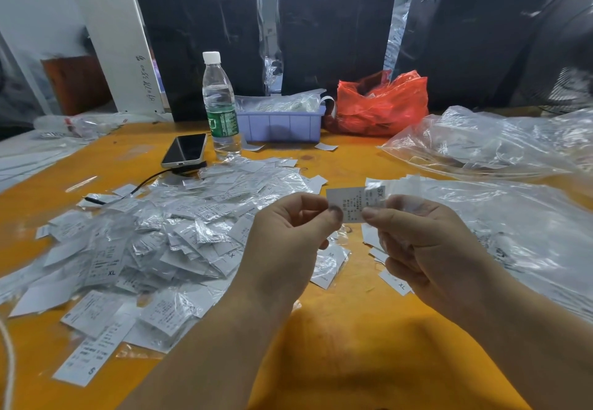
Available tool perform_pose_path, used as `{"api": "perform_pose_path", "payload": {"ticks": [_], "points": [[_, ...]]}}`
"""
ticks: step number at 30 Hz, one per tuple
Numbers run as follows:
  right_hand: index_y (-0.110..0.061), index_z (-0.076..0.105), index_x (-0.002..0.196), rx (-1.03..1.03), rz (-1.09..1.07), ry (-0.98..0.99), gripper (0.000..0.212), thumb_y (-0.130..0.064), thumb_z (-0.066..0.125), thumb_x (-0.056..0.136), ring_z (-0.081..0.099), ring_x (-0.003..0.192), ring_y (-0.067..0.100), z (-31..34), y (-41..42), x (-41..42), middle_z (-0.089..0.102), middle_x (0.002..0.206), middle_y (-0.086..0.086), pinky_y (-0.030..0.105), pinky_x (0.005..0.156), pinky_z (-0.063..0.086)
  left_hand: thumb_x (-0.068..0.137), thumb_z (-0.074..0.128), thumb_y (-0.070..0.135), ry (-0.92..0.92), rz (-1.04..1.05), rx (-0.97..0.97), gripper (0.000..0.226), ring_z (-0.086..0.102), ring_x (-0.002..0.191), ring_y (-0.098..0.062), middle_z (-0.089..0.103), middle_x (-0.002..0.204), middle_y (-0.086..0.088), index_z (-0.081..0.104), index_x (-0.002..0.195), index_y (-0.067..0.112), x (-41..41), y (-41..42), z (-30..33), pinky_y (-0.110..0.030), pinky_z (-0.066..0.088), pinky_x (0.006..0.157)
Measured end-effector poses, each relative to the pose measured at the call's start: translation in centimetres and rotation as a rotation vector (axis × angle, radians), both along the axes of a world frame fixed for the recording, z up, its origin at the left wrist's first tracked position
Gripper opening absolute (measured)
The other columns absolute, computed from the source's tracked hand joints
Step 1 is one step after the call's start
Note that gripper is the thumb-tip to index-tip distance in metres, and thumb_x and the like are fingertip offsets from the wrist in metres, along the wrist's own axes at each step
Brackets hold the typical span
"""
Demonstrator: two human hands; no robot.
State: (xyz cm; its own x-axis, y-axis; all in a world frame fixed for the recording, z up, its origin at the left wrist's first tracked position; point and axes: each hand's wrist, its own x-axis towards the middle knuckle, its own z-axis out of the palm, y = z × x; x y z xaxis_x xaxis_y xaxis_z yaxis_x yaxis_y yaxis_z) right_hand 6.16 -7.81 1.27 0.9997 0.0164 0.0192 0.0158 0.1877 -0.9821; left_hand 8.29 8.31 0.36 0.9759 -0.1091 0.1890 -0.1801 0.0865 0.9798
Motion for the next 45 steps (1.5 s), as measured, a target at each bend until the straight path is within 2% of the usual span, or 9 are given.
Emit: {"api": "perform_pose_path", "payload": {"ticks": [10,14,21,25,31,36,40,43,45], "points": [[0.003,0.066,0.103,0.005,0.027,-0.032,0.041,-0.02,0.069,0.07,0.025,0.035,0.005,-0.2,0.1,0.0,0.038,0.045,-0.004,0.016,0.033,0.023,0.081,0.072,0.02,0.031,-0.092,-0.035,0.01,0.052,0.054,-0.007,0.069,0.071,0.0,0.074,0.089,0.014,-0.1,-0.2,-0.1,-0.02,0.042,0.049],[-0.002,0.069,0.101,-0.03,0.044,-0.043,0.034,-0.019,0.069,0.072,0.027,0.035,0.005,-0.7,0.3,0.0,0.038,0.046,-0.003,0.016,0.032,0.024,0.074,0.073,0.027,0.045,-0.102,-0.068,0.02,0.052,0.054,-0.007,0.069,0.072,-0.001,0.073,0.088,0.012,-0.2,-0.5,-0.4,-0.022,0.044,0.051],[-0.005,0.065,0.093,0.014,0.052,-0.017,0.029,-0.021,0.071,0.069,0.025,0.035,0.006,-0.5,-0.1,0.1,0.038,0.045,-0.002,0.015,0.032,0.023,0.093,0.061,0.017,0.041,-0.152,-0.063,0.015,0.056,0.061,-0.009,0.074,0.082,-0.004,0.076,0.088,0.016,0.1,0.0,-0.5,-0.022,0.05,0.055],[0.008,0.058,0.083,0.005,0.132,0.014,0.039,-0.024,0.075,0.07,0.017,0.038,0.011,-0.5,-0.1,0.0,0.025,0.05,0.005,0.015,0.034,0.021,0.08,0.069,0.029,0.026,-0.239,-0.049,0.013,0.056,0.062,-0.009,0.069,0.074,-0.001,0.077,0.084,0.02,0.2,0.3,-0.5,-0.021,0.047,0.055],[-0.016,0.071,0.071,0.02,0.227,0.015,0.009,-0.025,0.075,0.07,0.019,0.039,0.01,-0.1,0.0,-0.2,0.025,0.049,0.001,0.015,0.034,0.021,0.08,0.073,0.025,0.085,-0.294,-0.073,0.003,0.043,0.053,-0.009,0.05,0.059,0.003,0.076,0.08,0.024,0.7,0.5,-0.5,-0.021,0.04,0.051],[-0.016,0.076,0.082,-0.055,0.273,0.031,0.019,-0.026,0.084,0.068,0.024,0.035,0.007,0.0,0.0,-0.1,0.035,0.047,-0.001,0.014,0.034,0.023,0.082,0.064,0.035,0.102,-0.311,-0.095,0.031,0.037,0.054,-0.01,0.043,0.06,0.001,0.072,0.092,0.007,1.0,0.5,-0.4,-0.021,0.037,0.05],[-0.006,0.07,0.099,-0.022,0.255,0.042,0.03,-0.022,0.076,0.076,0.03,0.032,0.003,0.0,-0.2,0.0,0.039,0.044,-0.005,0.013,0.033,0.024,0.081,0.074,0.019,0.05,-0.228,-0.05,0.009,0.038,0.049,-0.009,0.046,0.055,0.003,0.073,0.072,0.02,1.0,0.5,-0.3,-0.02,0.036,0.049],[-0.018,0.073,0.079,0.002,0.216,0.017,0.005,-0.021,0.074,0.076,0.026,0.03,0.004,0.2,-0.2,0.1,0.04,0.042,-0.005,0.012,0.034,0.021,0.076,0.073,0.023,0.092,-0.162,-0.081,0.009,0.035,0.047,-0.008,0.045,0.052,0.005,0.072,0.068,0.019,1.1,0.7,-0.1,-0.019,0.034,0.046],[-0.022,0.073,0.07,0.01,0.16,0.014,0.004,-0.022,0.071,0.073,0.025,0.03,0.005,0.4,-0.4,0.2,0.04,0.044,-0.002,0.013,0.035,0.019,0.082,0.072,0.018,0.12,-0.123,-0.068,0.011,0.035,0.047,-0.008,0.045,0.052,0.006,0.072,0.071,0.017,1.3,1.0,0.0,-0.02,0.034,0.046]]}}
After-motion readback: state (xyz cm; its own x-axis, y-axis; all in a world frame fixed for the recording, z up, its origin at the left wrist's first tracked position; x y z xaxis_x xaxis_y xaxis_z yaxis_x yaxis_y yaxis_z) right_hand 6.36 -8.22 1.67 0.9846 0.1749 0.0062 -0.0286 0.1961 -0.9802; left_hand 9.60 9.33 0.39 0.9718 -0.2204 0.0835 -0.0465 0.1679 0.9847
